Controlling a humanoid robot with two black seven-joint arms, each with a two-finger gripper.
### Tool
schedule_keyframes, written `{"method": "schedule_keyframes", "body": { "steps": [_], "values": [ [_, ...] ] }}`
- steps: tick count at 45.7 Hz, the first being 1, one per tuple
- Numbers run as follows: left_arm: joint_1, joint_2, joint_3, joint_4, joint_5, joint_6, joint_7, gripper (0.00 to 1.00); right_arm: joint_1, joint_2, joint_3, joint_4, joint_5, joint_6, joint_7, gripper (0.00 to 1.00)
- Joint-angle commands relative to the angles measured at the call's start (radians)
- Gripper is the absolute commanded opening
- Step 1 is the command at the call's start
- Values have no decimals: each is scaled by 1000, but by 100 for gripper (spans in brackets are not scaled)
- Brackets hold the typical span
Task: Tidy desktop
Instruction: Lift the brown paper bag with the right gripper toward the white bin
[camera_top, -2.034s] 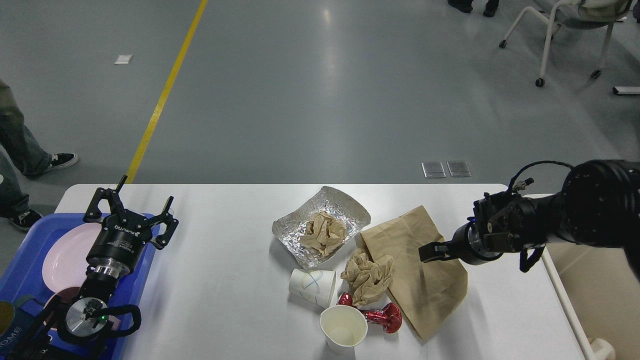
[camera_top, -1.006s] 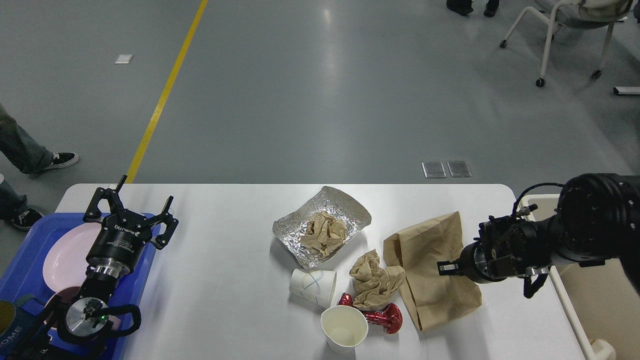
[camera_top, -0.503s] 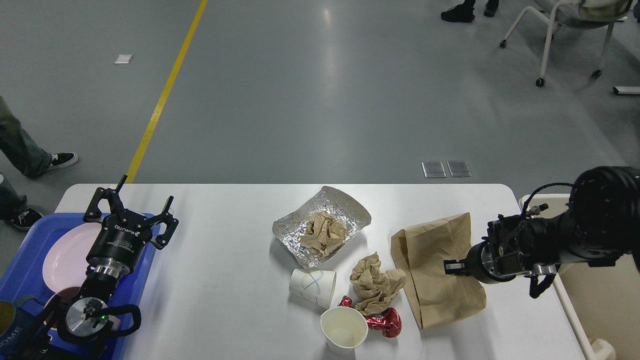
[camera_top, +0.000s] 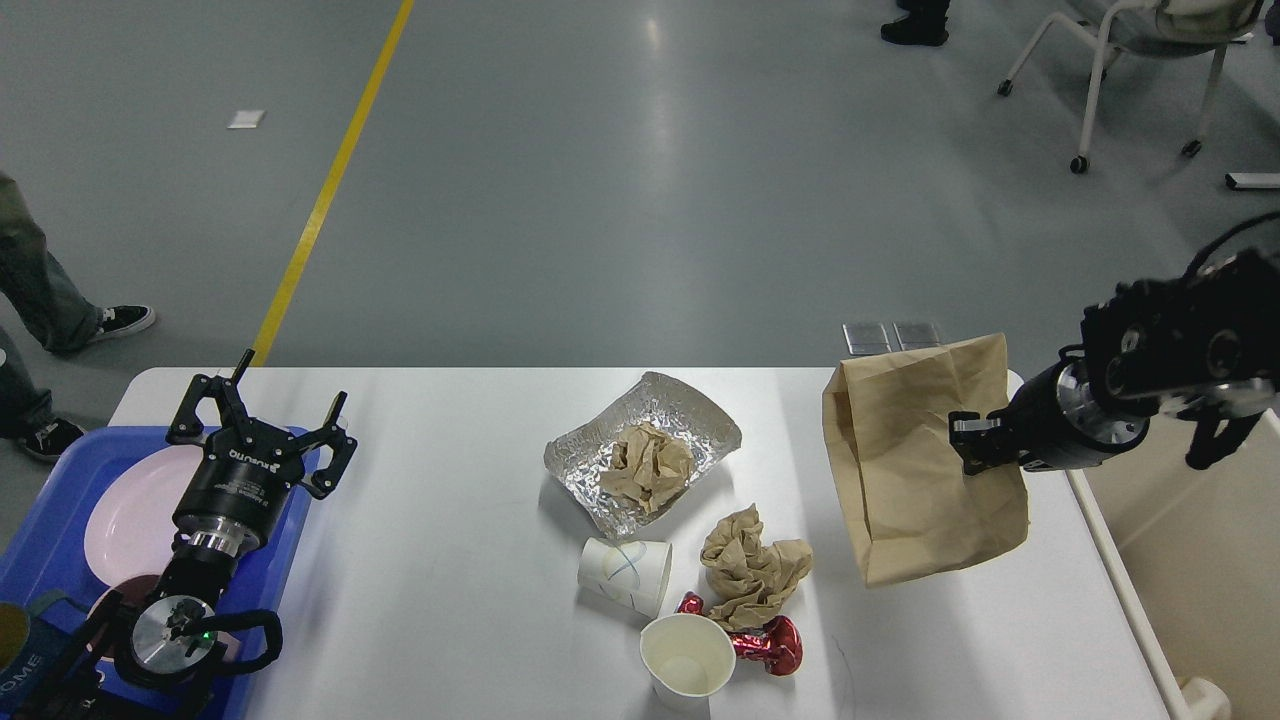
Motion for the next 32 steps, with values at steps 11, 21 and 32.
{"method": "schedule_keyframes", "body": {
  "steps": [11, 21, 32],
  "values": [
    [0, 0, 0, 0, 0, 0, 0, 96, 379, -46, -8, 241, 92, 138, -196, 0],
    [0, 0, 0, 0, 0, 0, 0, 96, 385, -62, -32, 235, 109, 135, -196, 0],
    [0, 0, 0, 0, 0, 0, 0, 96, 365, -153, -141, 146, 127, 130, -194, 0]
  ]
}}
